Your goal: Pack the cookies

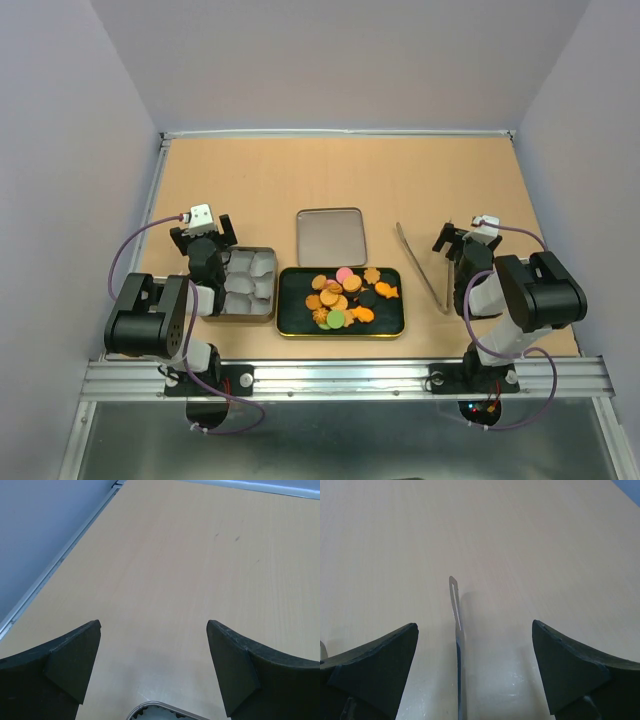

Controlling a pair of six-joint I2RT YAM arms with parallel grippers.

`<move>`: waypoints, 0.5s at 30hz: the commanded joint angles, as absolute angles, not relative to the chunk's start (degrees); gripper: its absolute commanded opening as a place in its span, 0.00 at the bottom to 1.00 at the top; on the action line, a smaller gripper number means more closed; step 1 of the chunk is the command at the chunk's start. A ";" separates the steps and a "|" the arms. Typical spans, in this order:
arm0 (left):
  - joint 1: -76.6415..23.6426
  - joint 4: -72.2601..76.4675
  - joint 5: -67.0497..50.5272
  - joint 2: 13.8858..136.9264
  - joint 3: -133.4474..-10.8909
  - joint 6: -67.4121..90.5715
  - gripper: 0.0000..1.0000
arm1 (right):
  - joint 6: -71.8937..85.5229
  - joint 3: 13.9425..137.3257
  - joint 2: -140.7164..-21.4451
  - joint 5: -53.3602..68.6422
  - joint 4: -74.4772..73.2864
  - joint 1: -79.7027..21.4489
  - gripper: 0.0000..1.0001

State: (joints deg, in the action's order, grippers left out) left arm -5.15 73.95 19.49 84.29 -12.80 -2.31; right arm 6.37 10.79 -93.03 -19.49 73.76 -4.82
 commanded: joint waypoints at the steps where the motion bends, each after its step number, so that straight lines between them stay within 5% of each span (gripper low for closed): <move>1: -5.10 90.09 19.78 83.58 -13.18 -2.37 0.99 | 5.80 11.78 -92.55 -19.95 79.36 -4.66 1.00; 15: -5.01 90.09 19.78 83.58 -13.18 -2.37 0.99 | 6.32 11.69 -91.41 -21.10 78.50 -4.66 1.00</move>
State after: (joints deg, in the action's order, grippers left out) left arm -5.15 73.97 19.49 84.29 -12.80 -2.31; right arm 6.37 10.79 -93.03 -19.70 73.76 -4.82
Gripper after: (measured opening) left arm 0.985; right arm 0.998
